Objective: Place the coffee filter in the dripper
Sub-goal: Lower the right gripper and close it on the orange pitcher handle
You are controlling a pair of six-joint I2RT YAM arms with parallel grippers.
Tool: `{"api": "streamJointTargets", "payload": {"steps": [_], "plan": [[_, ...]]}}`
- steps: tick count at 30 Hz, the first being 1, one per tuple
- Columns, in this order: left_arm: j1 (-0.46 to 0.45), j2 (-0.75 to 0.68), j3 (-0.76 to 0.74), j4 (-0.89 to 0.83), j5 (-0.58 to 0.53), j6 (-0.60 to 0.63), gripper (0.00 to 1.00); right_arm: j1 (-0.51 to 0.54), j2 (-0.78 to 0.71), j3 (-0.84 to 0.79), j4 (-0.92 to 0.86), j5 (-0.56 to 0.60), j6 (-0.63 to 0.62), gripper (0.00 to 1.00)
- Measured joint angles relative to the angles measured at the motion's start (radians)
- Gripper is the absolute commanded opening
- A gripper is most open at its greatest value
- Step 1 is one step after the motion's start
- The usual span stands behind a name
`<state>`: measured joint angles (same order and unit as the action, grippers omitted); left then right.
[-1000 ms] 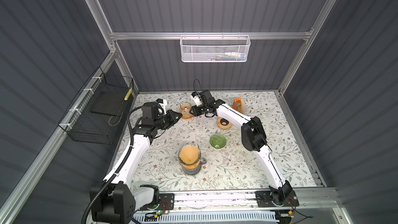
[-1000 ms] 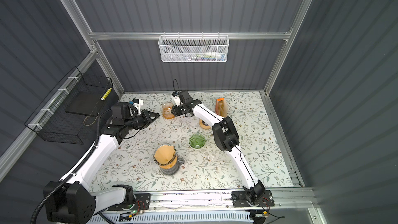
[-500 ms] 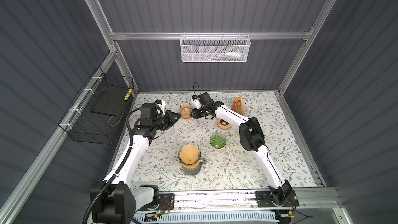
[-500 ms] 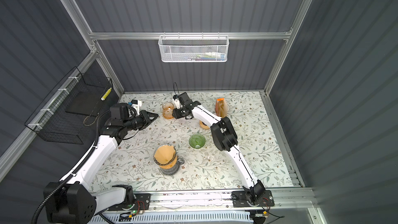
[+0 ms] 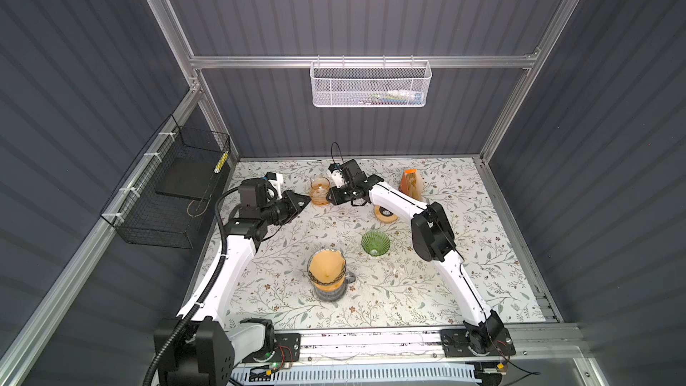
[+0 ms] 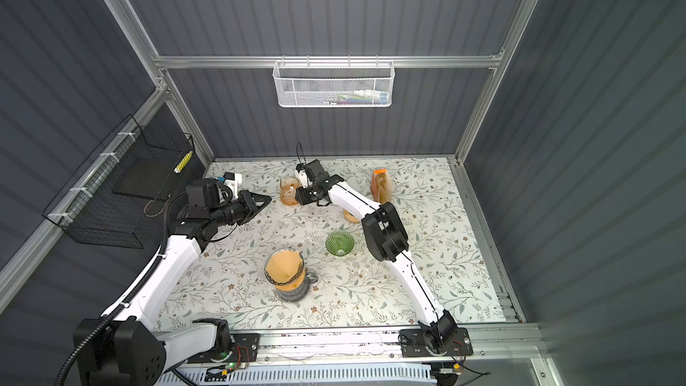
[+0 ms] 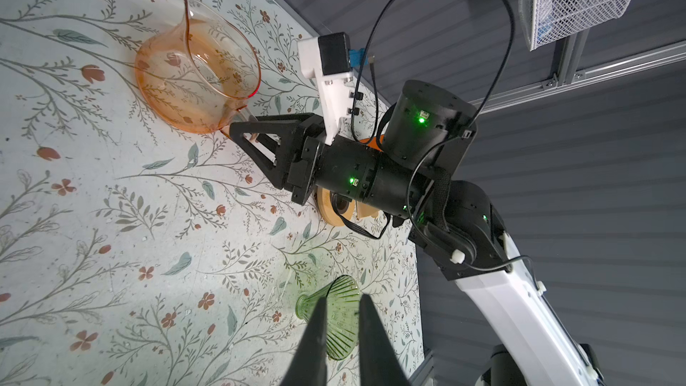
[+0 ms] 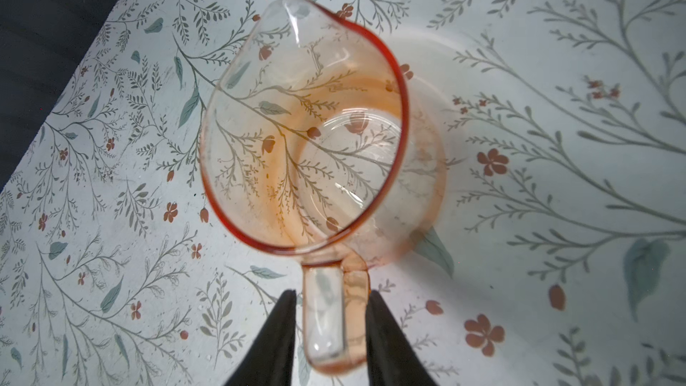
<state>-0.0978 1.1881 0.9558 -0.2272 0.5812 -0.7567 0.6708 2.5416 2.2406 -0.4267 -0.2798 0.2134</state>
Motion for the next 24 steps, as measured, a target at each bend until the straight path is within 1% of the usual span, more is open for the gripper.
{"api": "streamJointTargets", "payload": {"steps": [12,20,24], "plan": [[0.008,0.000,-0.002,0.005,0.014,-0.008,0.18,0.003,0.000,0.001,0.000,0.027,0.006,0.28],[0.014,-0.006,-0.002,0.006,0.018,-0.010,0.18,0.010,0.001,0.005,0.000,0.042,0.005,0.19],[0.014,-0.007,-0.003,0.006,0.019,-0.014,0.18,0.011,0.001,0.006,0.003,0.045,0.002,0.13]]}}
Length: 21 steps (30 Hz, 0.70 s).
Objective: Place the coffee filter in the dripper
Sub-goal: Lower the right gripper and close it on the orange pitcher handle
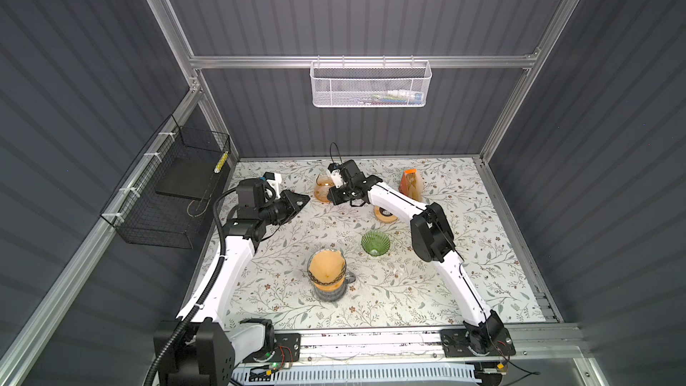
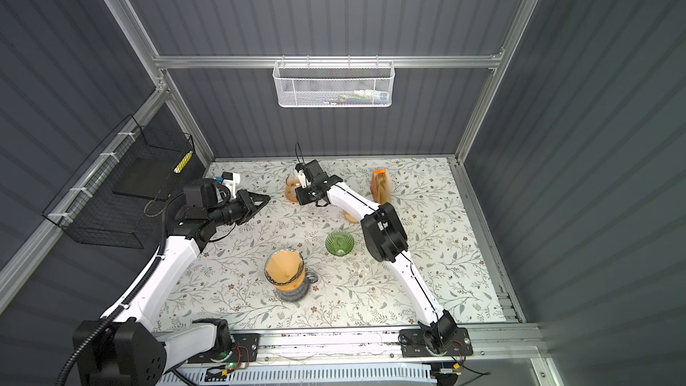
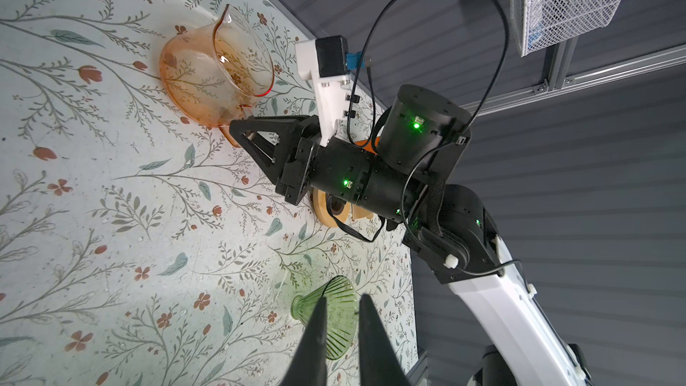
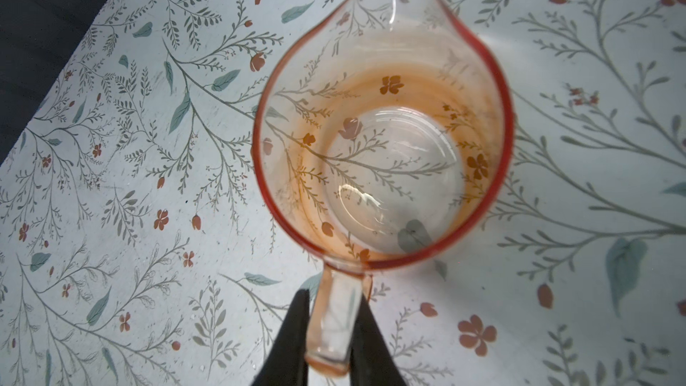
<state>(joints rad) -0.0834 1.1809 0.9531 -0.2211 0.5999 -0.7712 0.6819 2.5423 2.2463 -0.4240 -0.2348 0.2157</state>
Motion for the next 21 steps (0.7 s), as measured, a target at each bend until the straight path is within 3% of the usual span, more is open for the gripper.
{"api": "streamJointTargets", "payload": {"steps": [10,21], "plan": [[0.005,-0.003,-0.006,0.002,0.000,0.000,0.18,0.006,-0.016,-0.035,0.019,0.017,-0.023,0.00],[0.005,-0.041,-0.006,-0.043,-0.038,0.019,0.18,0.024,-0.195,-0.304,0.076,0.038,-0.033,0.00]]}}
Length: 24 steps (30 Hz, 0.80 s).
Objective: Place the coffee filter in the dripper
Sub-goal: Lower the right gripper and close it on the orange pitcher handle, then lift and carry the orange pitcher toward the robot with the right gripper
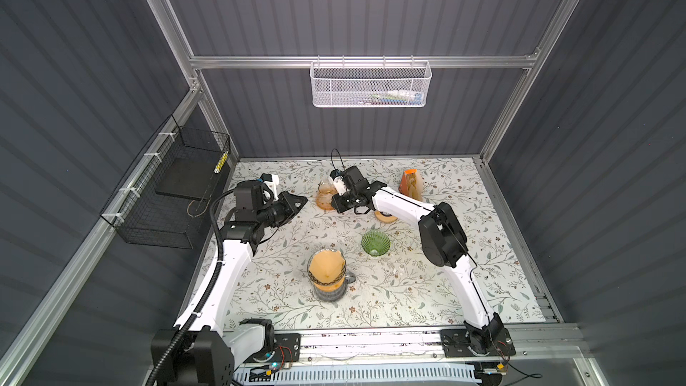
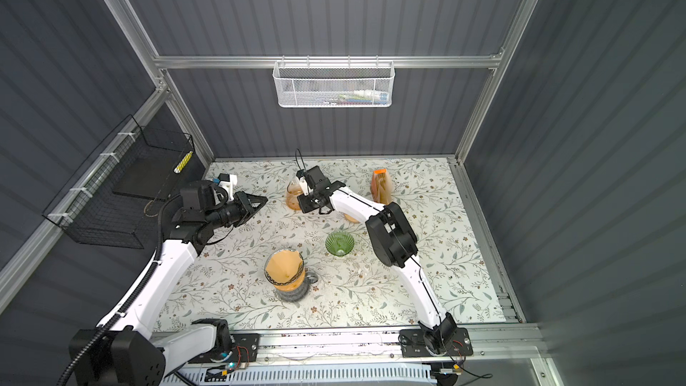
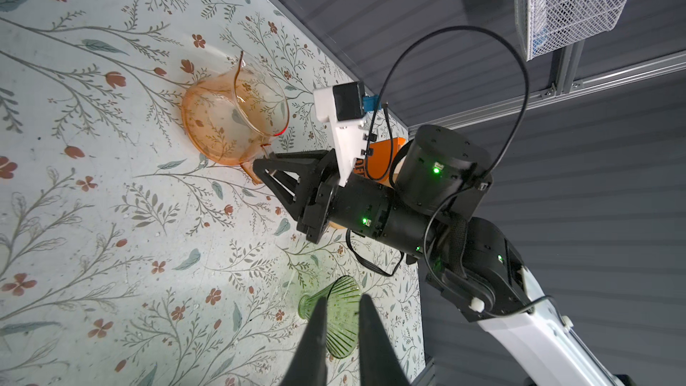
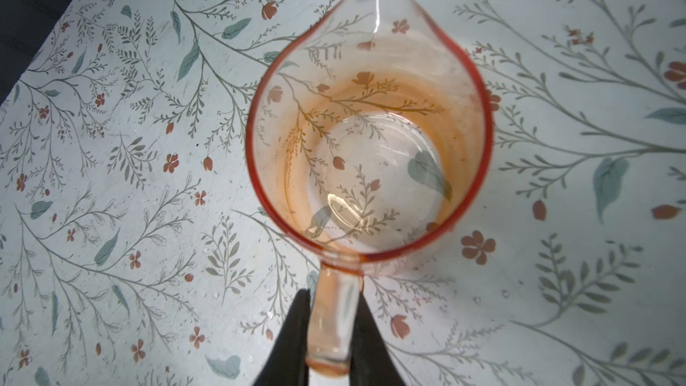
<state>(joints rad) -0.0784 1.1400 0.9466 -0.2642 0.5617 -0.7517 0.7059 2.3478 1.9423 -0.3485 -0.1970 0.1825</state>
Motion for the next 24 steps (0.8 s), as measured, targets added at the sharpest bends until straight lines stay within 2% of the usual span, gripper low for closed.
{"api": "streamJointTargets", "payload": {"steps": [12,24], "plan": [[0.000,-0.032,0.000,-0.066,-0.046,0.044,0.18,0.005,-0.183,-0.220,0.048,0.007,0.005,0.00],[0.000,-0.023,0.000,-0.082,-0.046,0.071,0.18,0.047,-0.381,-0.450,0.096,0.041,0.020,0.00]]}}
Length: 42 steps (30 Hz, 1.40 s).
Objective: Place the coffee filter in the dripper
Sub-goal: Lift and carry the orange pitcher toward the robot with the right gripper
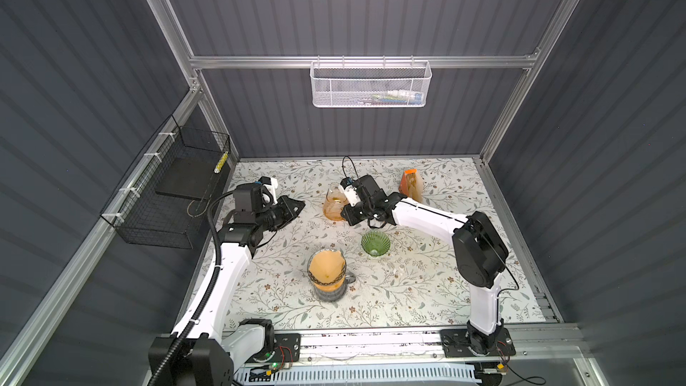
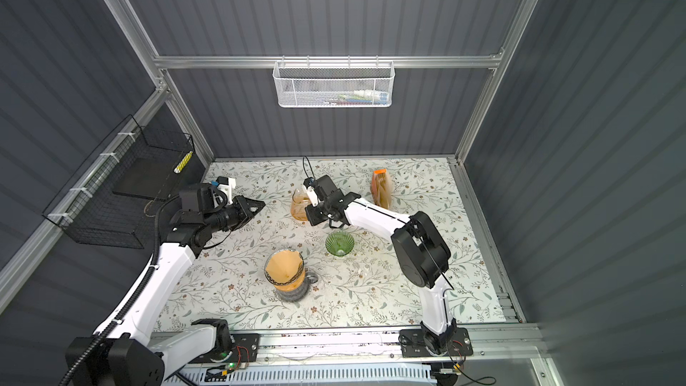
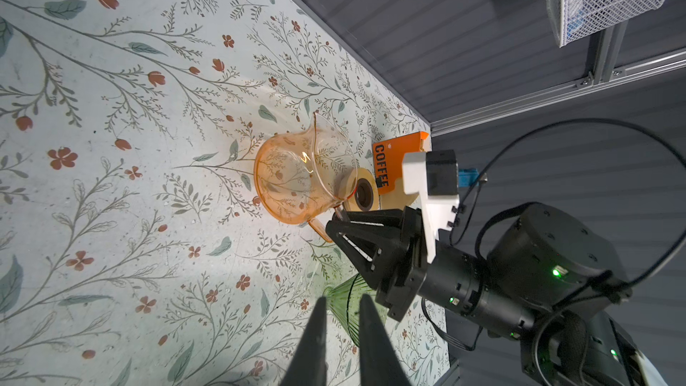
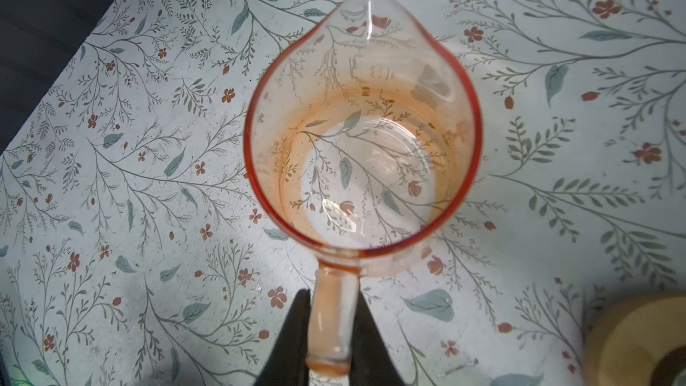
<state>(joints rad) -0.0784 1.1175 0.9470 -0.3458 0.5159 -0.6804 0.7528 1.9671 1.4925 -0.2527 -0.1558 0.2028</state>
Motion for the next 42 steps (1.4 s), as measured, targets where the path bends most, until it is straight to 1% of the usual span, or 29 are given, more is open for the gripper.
{"api": "streamJointTargets", "payload": {"steps": [9,19,29,34,39,42], "plan": [[0.000,0.006,0.000,-0.036,0.000,0.034,0.18,0.027,-0.175,-0.137,0.005,0.038,0.003,0.00],[0.000,0.006,0.006,-0.072,0.000,0.071,0.18,0.048,-0.364,-0.205,-0.015,0.104,0.003,0.00],[-0.004,0.012,0.099,-0.179,0.000,0.163,0.18,0.068,-0.636,-0.338,-0.079,0.210,0.018,0.00],[-0.049,0.023,0.103,-0.187,-0.027,0.177,0.18,0.104,-0.776,-0.409,-0.140,0.270,0.034,0.00],[-0.156,0.061,0.130,-0.194,-0.090,0.185,0.18,0.158,-0.879,-0.449,-0.241,0.333,0.063,0.00],[-0.192,0.075,0.140,-0.188,-0.106,0.184,0.18,0.203,-0.941,-0.482,-0.286,0.375,0.084,0.00]]}}
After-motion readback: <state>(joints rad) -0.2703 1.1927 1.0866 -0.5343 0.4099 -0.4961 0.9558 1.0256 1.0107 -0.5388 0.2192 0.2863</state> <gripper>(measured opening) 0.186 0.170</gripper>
